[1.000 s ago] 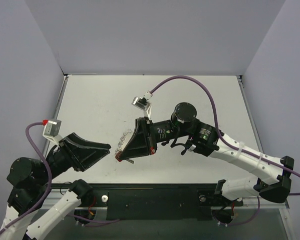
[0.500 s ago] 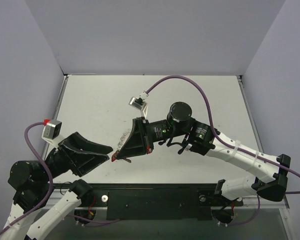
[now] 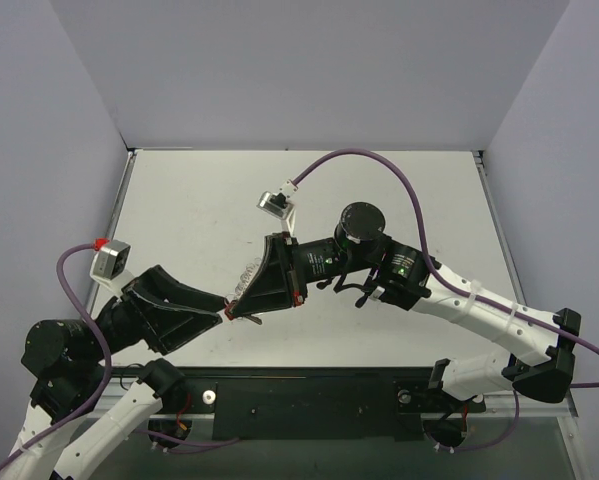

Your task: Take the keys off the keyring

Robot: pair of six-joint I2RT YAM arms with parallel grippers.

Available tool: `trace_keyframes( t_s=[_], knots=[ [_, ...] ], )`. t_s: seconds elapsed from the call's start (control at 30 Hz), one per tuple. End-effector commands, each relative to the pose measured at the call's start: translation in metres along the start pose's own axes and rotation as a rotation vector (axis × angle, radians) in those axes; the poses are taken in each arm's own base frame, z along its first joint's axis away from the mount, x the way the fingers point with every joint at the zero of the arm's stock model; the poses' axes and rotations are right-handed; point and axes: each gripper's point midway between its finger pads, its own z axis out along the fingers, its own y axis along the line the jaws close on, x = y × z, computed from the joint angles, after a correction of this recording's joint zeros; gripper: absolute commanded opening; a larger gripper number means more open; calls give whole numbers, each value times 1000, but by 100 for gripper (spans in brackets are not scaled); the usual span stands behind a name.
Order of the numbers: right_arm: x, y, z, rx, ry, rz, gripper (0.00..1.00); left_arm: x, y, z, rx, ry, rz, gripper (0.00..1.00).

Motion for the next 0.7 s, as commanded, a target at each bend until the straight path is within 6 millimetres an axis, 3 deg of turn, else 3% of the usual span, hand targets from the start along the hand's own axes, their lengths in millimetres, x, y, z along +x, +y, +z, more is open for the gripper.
trace_keyframes(
  t_s=[0.0,0.37,0.67],
  knots=[
    [-16,24,1,-67,-39,-66,0,-5,-13,1,56,-14,41,60],
    [-14,25,4,-73,-29,-65,0,-7,-10,6,48,-9,49,50],
    [-14,22,6,-68,-24,-60,0,-5,-12,5,47,5,55,22]
  ],
)
